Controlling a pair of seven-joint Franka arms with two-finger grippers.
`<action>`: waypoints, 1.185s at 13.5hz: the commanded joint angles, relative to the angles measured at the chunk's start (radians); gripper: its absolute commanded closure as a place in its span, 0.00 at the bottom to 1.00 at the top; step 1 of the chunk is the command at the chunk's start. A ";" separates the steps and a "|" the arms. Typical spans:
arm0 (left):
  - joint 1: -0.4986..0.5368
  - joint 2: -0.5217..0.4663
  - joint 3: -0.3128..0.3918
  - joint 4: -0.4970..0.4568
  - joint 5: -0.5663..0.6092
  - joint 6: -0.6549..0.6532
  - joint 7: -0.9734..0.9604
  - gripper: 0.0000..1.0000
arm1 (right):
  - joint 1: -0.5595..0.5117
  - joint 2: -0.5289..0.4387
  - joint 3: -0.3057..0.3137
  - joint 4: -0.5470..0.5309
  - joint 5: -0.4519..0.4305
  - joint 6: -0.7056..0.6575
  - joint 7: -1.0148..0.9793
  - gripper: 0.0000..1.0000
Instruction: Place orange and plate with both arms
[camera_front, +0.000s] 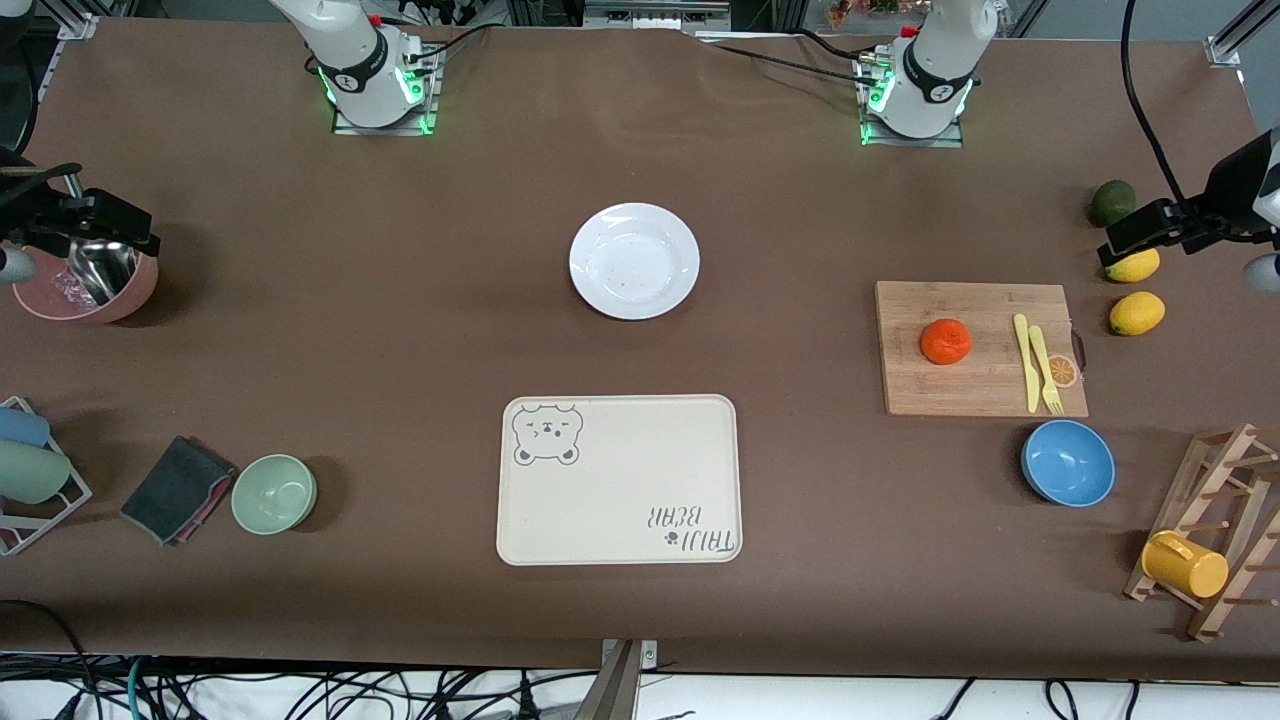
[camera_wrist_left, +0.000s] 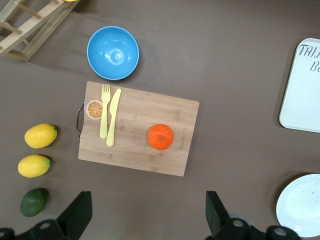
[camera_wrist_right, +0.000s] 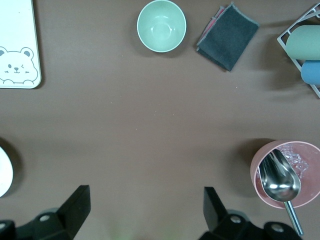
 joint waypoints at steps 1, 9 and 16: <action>-0.003 0.008 0.000 0.017 -0.005 -0.015 0.011 0.00 | -0.006 -0.005 0.005 0.012 -0.007 -0.011 -0.011 0.00; 0.006 0.001 0.001 0.017 -0.005 -0.038 0.011 0.00 | -0.006 -0.005 0.005 0.012 -0.007 -0.005 -0.011 0.00; 0.010 -0.006 0.001 0.019 -0.002 -0.071 0.022 0.00 | -0.006 -0.004 0.005 0.012 -0.006 -0.007 -0.011 0.00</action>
